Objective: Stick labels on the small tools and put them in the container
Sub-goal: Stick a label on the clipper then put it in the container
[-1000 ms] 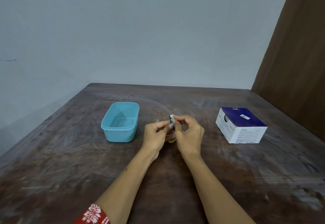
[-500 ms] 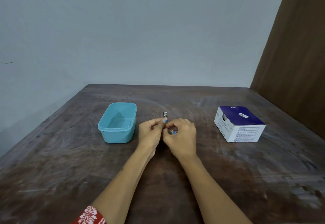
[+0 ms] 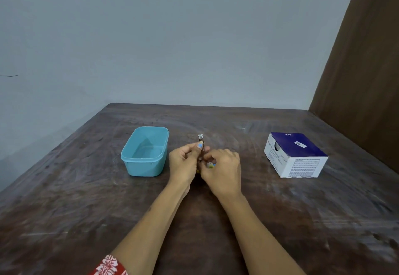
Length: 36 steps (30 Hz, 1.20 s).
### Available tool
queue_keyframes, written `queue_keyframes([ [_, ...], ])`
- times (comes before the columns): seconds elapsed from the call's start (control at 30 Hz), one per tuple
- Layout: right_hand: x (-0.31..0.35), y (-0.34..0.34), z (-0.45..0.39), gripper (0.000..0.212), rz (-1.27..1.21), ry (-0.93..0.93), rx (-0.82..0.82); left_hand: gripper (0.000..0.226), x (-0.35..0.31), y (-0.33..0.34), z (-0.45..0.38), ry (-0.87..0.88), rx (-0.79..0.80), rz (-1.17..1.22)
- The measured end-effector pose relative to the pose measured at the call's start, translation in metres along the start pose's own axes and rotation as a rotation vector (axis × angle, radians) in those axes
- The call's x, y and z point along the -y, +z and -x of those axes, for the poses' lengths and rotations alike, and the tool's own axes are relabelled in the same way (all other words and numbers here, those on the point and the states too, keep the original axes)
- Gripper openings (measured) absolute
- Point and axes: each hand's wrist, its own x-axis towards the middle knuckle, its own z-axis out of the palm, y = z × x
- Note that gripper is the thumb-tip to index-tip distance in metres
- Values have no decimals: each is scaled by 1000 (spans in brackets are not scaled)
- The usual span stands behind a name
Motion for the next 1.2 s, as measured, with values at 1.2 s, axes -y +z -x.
queue_keyframes([
  [1.2, -4, -9, -9, 17, -485, 457, -252, 24, -84, -53, -50, -239, -71, -1577],
])
